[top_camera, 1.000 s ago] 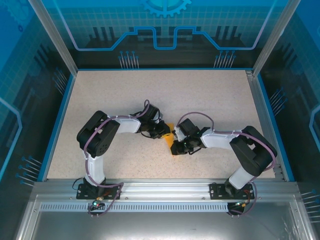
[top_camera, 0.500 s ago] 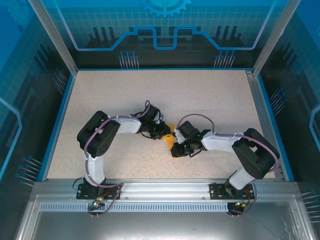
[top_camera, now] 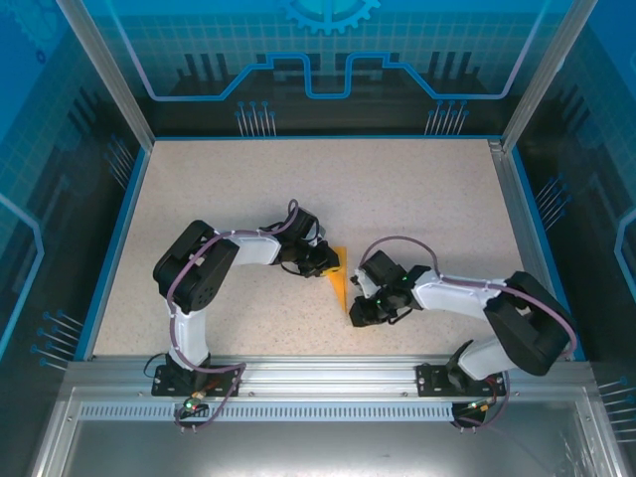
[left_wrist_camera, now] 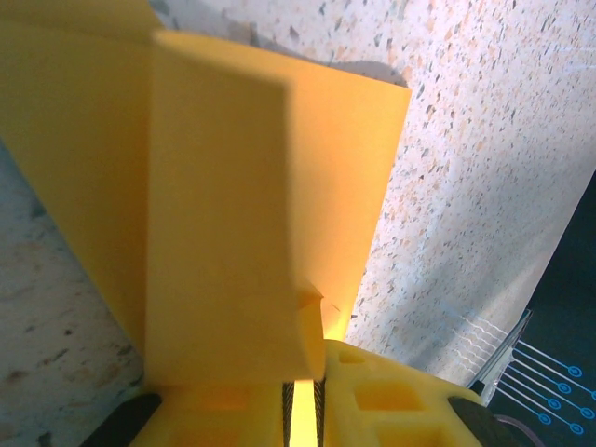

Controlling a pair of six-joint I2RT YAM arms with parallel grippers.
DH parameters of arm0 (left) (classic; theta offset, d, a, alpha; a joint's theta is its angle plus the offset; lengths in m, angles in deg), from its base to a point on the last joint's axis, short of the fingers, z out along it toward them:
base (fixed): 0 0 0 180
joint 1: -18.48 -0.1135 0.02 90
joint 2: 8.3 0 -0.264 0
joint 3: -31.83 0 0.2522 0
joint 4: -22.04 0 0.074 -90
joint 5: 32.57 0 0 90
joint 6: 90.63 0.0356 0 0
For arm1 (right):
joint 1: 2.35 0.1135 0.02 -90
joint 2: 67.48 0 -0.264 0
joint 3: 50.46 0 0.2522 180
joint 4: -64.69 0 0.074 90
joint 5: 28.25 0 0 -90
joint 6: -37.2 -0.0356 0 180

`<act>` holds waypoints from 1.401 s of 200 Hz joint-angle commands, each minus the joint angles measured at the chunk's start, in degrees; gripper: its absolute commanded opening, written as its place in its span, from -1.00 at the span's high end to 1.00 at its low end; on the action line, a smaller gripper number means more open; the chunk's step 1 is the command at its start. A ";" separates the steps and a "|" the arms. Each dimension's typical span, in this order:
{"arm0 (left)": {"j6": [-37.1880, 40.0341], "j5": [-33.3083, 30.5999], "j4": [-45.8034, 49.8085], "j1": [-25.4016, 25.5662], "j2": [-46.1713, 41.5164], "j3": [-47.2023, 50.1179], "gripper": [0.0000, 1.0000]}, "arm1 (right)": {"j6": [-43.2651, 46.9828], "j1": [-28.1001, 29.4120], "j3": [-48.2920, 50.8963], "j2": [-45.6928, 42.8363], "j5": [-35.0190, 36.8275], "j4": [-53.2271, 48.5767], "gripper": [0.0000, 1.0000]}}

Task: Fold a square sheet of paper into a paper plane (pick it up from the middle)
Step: Fold the wing for the fifth time at the center of the table.

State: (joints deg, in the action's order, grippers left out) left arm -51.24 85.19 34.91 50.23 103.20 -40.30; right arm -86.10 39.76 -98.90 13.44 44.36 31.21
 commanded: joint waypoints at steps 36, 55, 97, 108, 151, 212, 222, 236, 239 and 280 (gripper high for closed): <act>0.20 -4.32 4.48 -0.41 3.19 1.77 0.67 | -12.11 -4.40 -0.84 -3.50 -5.26 16.37 0.70; 0.18 -4.22 4.33 -0.41 3.13 1.77 0.67 | -14.68 -4.56 -2.65 0.44 -5.63 19.94 0.80; 0.17 -4.04 4.23 -0.46 3.28 1.68 0.67 | -17.14 -5.87 -2.41 6.68 -7.22 26.32 0.82; 0.18 -4.04 4.18 -0.46 3.38 1.70 0.68 | -17.08 -6.28 -2.11 7.86 -8.25 27.20 0.81; 0.24 -4.04 4.35 -0.43 3.63 1.49 0.67 | -15.76 -6.60 -0.86 13.03 -10.92 28.30 0.82; -0.02 -4.65 4.58 -0.43 3.55 1.68 0.68 | -14.16 -5.48 6.70 16.25 -14.35 31.73 0.81; -0.13 -4.83 4.72 -0.45 3.46 1.68 0.68 | -13.33 -5.33 7.85 15.07 -13.99 30.44 0.81; -0.22 -4.92 4.59 -0.39 3.43 1.78 0.68 | -12.38 -5.28 9.45 13.56 -14.44 29.67 0.80; -0.26 -4.92 4.60 -0.38 3.41 1.73 0.68 | -12.13 -5.28 9.67 13.27 -14.69 29.40 0.80; -0.39 -4.97 4.76 -0.43 3.46 1.68 0.68 | -8.33 -3.13 10.53 10.12 -15.77 23.14 0.79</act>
State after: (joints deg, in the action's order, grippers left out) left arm -51.30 85.22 34.89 50.20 103.29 -40.30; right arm -97.53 34.30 -91.36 24.26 30.74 67.42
